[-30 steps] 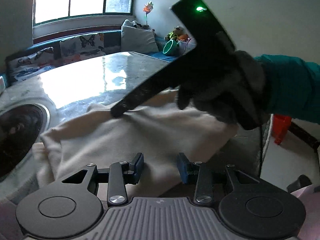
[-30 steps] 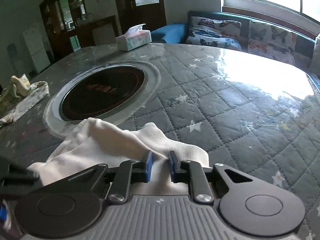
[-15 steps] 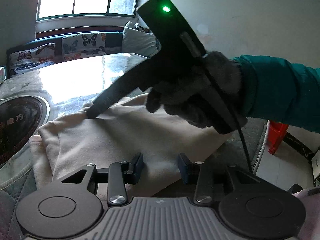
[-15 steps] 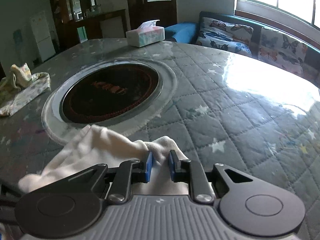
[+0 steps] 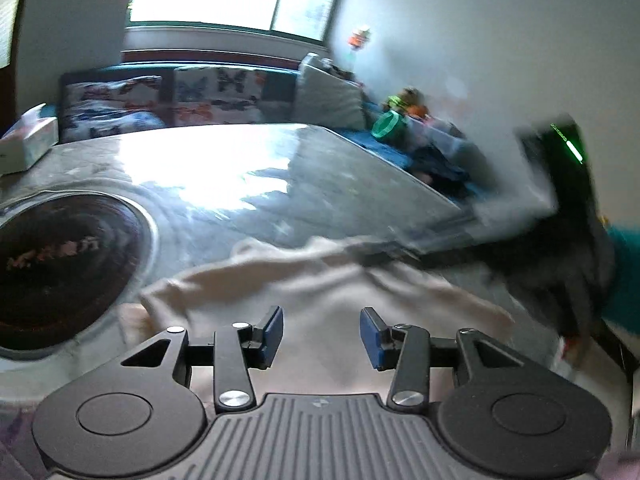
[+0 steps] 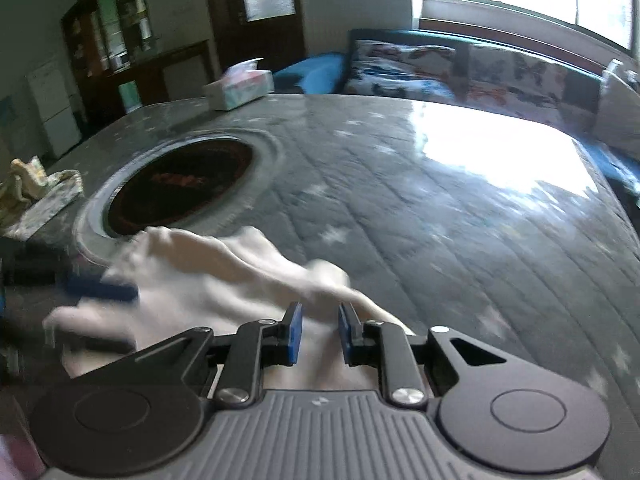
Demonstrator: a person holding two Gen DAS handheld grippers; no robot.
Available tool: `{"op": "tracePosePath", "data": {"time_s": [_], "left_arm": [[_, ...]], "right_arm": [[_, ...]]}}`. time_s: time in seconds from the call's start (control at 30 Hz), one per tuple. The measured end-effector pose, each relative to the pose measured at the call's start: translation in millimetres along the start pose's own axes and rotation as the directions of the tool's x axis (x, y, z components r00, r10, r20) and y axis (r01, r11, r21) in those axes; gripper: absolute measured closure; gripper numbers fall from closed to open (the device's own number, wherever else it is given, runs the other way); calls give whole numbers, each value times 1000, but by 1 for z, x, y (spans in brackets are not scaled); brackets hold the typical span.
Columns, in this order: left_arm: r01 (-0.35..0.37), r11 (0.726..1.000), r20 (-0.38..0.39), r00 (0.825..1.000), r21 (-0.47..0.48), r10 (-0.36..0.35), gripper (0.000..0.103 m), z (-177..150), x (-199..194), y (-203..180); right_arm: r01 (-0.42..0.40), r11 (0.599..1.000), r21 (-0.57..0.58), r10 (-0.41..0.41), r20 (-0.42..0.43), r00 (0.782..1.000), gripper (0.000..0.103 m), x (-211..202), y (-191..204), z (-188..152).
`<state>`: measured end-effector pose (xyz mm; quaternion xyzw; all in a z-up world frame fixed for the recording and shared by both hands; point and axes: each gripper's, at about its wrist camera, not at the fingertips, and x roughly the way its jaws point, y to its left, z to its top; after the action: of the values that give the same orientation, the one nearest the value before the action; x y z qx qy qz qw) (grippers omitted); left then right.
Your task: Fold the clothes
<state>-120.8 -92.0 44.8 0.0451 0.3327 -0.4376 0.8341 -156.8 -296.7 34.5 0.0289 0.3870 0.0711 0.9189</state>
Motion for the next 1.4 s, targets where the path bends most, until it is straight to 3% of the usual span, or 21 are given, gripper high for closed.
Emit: {"op": "tracePosePath", "data": {"time_s": [0.2, 0.4, 0.57, 0.87, 1.13, 1.4], "left_arm": [[-66, 995, -8, 998, -76, 65, 57, 18, 18, 23], [-129, 980, -31, 992, -150, 125, 57, 30, 37, 43], [-133, 977, -31, 991, -169, 130, 57, 28, 33, 50], [-120, 986, -22, 993, -113, 119, 56, 16, 14, 26], [-129, 990, -21, 992, -53, 128, 56, -2, -4, 7], [-105, 993, -11, 994, -51, 105, 52, -13, -18, -4]], "right_arm": [[7, 995, 100, -12, 47, 999, 85, -11, -26, -11], [32, 995, 92, -36, 36, 999, 87, 9, -27, -8], [12, 997, 76, -16, 53, 998, 86, 3, -25, -6], [-38, 998, -48, 40, 39, 998, 85, -34, -6, -28], [7, 998, -69, -4, 49, 999, 84, -54, -4, -51], [-80, 984, -162, 90, 59, 994, 82, -74, 28, -60]]}}
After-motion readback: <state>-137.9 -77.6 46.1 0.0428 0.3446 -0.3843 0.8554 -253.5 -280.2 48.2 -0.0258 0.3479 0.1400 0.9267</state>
